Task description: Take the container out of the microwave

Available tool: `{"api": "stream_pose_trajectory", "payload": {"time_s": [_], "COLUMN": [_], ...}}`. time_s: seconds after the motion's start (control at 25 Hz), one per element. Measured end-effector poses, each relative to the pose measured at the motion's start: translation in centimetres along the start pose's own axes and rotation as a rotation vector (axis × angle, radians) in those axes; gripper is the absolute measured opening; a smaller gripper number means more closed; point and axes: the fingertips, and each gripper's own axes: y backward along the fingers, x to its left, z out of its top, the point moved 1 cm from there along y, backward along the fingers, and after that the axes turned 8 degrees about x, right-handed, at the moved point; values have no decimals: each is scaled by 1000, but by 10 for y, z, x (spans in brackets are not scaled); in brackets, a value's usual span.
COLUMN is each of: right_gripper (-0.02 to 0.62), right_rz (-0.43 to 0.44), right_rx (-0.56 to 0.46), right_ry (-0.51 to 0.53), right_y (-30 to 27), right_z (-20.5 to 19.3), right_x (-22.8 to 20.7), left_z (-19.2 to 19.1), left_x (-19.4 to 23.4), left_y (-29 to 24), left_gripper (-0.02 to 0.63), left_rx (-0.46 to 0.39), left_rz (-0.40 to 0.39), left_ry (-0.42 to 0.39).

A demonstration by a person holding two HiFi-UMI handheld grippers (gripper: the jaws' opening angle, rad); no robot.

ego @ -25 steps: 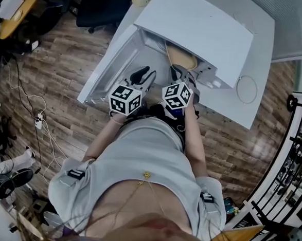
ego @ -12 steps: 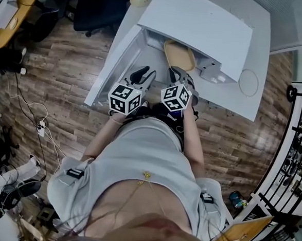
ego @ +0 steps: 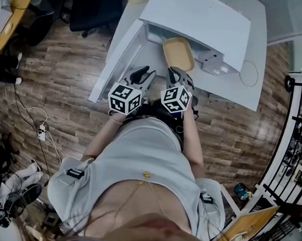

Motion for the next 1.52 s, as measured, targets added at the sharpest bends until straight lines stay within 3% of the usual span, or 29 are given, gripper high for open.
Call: {"api": "stream_pose_trajectory", "payload": {"time_s": [0.72, 1.08, 1.52], "right_gripper": [35, 35, 35], "right_rz": [-60, -77, -53], "right_rx": [12, -8, -27], "right_ry": [-116, -188, -183], "right_y": [44, 59, 65], "right_z": [-4, -8, -16], "right_x": [45, 52, 43], "left_z": [-27, -36, -42], "left_x": [-13, -17, -24], "left_y": [28, 24, 14], "left_gripper": [124, 124, 124], "left_rx": [5, 28, 27], "left_rz": [-98, -112, -93], "left_ry": [-60, -90, -94]}}
